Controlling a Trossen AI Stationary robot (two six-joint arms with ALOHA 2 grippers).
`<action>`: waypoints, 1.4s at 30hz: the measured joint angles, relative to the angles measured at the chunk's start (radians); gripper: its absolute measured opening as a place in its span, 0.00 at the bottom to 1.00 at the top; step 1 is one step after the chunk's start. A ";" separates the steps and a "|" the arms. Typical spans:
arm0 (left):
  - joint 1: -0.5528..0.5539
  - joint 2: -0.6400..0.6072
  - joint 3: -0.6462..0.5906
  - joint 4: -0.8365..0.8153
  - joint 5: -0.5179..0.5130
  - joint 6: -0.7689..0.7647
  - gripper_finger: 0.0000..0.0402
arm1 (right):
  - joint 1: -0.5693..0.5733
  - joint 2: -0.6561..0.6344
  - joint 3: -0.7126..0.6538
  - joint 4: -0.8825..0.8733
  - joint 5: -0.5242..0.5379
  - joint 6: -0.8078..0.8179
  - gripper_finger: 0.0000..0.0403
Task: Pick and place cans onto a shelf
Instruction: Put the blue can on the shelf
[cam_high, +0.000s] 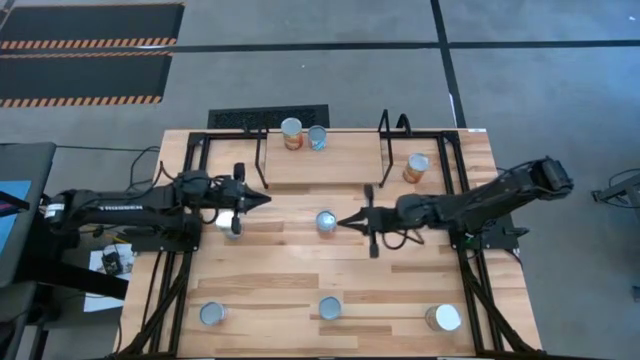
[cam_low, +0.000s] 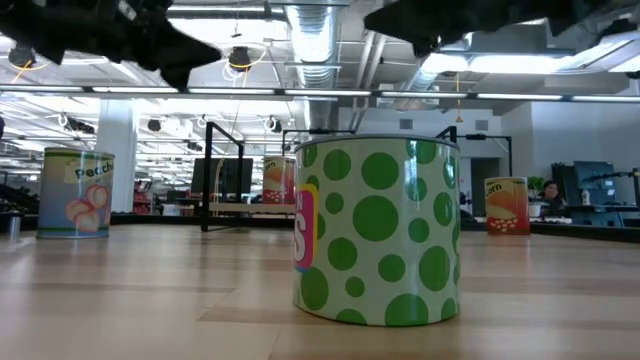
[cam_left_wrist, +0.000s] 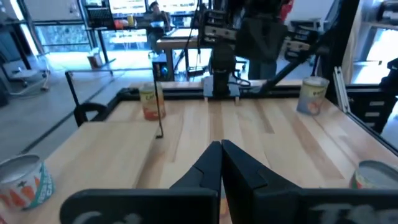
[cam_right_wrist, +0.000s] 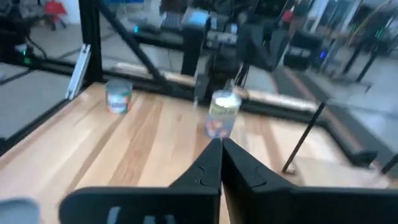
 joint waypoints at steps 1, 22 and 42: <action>0.011 -0.011 -0.020 0.006 0.009 -0.003 0.00 | 0.004 0.018 0.025 -0.032 0.001 0.015 0.10; 0.094 -0.082 -0.128 0.032 0.034 0.018 0.00 | -0.057 0.431 0.440 -0.669 0.012 0.111 0.55; 0.094 -0.082 -0.128 0.022 0.021 0.052 0.00 | -0.118 0.634 0.663 -0.957 -0.001 -0.008 0.04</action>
